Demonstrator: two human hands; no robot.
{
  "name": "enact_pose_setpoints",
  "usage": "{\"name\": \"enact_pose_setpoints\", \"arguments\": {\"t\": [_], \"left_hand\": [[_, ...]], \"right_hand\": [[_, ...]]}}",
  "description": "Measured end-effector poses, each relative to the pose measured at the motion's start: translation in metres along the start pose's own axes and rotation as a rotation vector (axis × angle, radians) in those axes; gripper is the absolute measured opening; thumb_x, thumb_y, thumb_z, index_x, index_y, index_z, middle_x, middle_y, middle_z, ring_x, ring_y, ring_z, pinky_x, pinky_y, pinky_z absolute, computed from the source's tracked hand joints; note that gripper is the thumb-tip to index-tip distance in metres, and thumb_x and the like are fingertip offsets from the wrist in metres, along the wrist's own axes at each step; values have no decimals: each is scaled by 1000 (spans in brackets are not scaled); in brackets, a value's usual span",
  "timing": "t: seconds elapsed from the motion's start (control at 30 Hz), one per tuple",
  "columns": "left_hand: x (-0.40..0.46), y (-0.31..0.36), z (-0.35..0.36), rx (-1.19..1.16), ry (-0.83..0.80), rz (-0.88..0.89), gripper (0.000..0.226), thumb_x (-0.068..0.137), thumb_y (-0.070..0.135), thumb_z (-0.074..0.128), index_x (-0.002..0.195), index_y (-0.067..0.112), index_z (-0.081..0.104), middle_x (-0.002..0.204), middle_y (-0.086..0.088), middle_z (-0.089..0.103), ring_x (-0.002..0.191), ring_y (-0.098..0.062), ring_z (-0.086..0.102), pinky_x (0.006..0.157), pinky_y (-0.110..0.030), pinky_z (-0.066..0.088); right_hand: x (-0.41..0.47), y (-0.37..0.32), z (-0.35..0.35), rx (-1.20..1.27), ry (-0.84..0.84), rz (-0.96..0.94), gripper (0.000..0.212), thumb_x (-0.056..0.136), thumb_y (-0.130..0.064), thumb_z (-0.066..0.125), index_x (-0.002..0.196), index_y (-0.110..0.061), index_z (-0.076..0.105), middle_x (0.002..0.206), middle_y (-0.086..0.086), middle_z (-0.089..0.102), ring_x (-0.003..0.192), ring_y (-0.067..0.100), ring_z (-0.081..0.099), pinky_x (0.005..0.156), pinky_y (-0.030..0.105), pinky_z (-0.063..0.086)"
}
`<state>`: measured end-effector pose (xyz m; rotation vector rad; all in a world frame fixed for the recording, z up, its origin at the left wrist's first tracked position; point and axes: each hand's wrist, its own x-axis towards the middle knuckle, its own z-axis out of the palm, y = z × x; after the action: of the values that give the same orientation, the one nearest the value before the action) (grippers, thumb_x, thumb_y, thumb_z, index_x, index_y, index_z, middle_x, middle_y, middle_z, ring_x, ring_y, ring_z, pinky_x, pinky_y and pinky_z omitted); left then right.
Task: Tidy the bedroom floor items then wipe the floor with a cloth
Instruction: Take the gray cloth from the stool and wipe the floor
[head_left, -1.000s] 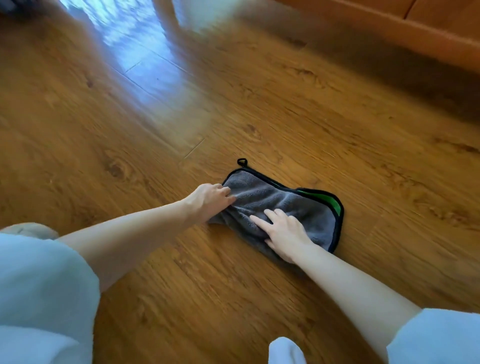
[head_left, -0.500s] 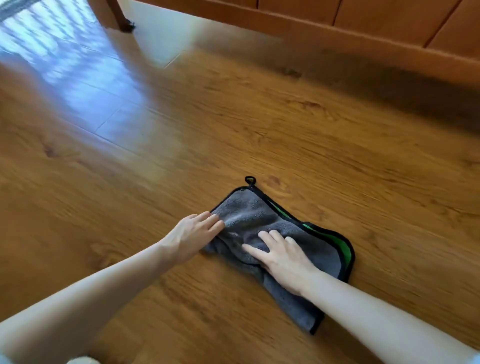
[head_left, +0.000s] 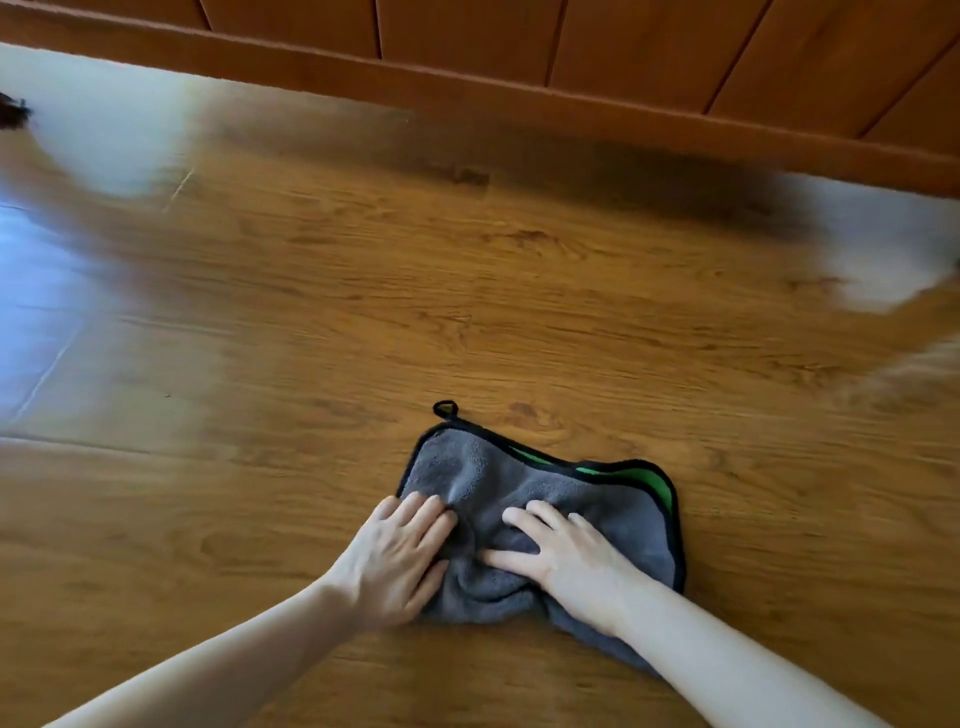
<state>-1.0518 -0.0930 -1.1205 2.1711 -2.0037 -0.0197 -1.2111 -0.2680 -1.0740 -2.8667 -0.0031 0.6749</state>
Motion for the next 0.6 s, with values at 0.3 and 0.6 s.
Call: {"name": "enact_pose_setpoints", "arguments": {"t": [0.3,0.6], "left_hand": [[-2,-4,8,81,39,-11,44,80,47,45,109,13,49,104,-7,60,88,-24,54,73,-33,33],[11,-2,-1,211,43,90,64,52,47,82,93,14,45,82,0,59,71,-17,51,48,-28,42]], "right_hand": [[-6,-21,-10,91,-29,126,77,89,10,39,146,-37,19,154,6,4,142,27,-1,108,50,23],[-34,-9,36,191,259,190,82,84,-2,62,146,-30,17,156,5,19,141,15,-1,108,44,34]]}}
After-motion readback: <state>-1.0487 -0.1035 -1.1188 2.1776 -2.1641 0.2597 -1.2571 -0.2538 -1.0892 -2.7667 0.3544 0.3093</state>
